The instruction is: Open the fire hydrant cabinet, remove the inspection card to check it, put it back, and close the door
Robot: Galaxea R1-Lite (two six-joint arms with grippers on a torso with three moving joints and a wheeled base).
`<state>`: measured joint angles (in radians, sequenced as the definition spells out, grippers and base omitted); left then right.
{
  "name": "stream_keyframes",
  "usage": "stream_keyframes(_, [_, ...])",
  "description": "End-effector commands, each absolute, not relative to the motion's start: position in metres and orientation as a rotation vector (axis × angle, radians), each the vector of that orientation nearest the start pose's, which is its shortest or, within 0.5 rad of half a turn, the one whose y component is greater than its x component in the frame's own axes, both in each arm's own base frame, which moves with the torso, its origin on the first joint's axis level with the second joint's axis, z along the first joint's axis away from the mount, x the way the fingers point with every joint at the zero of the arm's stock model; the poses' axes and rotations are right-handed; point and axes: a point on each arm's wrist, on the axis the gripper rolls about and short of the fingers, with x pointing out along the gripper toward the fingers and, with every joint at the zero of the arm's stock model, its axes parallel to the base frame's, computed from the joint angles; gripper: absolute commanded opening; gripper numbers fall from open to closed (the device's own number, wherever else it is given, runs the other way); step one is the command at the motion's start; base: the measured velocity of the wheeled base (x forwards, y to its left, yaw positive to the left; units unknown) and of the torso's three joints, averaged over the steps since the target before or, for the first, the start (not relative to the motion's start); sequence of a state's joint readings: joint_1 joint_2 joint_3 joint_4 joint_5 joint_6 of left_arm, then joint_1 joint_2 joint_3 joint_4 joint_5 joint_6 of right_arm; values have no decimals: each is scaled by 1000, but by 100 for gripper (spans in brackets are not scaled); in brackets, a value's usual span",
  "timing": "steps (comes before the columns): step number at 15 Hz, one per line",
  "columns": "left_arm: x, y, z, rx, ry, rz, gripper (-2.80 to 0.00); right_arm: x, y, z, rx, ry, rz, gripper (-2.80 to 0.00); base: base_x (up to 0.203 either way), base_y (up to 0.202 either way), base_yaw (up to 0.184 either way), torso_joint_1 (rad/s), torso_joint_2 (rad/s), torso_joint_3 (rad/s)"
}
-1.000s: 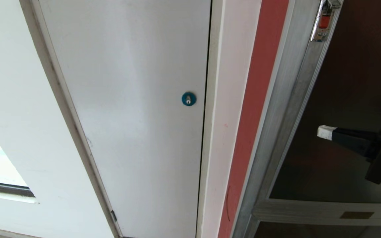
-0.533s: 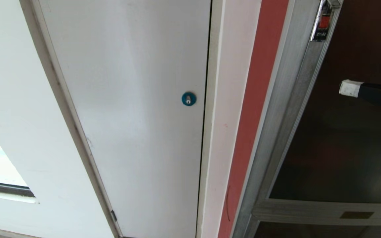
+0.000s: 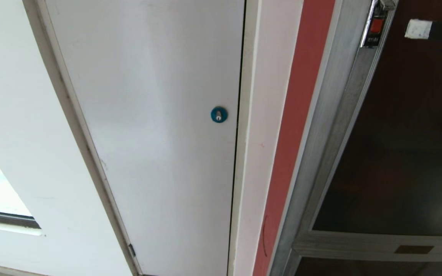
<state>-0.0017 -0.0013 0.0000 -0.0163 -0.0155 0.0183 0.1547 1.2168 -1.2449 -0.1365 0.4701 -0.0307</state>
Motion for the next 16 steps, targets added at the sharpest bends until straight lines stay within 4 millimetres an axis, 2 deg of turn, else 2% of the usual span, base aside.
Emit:
stream_keyframes(1, [-22,0,76,18,-11,-17,-280,172,37,390,-59,-190,618,-280,0,0,0,0,0,0])
stream_keyframes(3, [-22,0,75,18,-11,-17,-280,177,38,401,-59,-197,603,-280,0,0,0,0,0,0])
stream_keyframes(6, [-22,0,76,18,-11,-17,-280,189,39,406,-57,-187,594,-280,0,0,0,0,0,0])
stream_keyframes(11, [-22,0,76,18,-11,-17,-280,207,42,409,-58,-185,577,-280,0,0,0,0,0,0])
stream_keyframes(16, [-22,0,75,18,-12,-17,-280,213,42,406,-56,-170,576,-280,0,0,0,0,0,0])
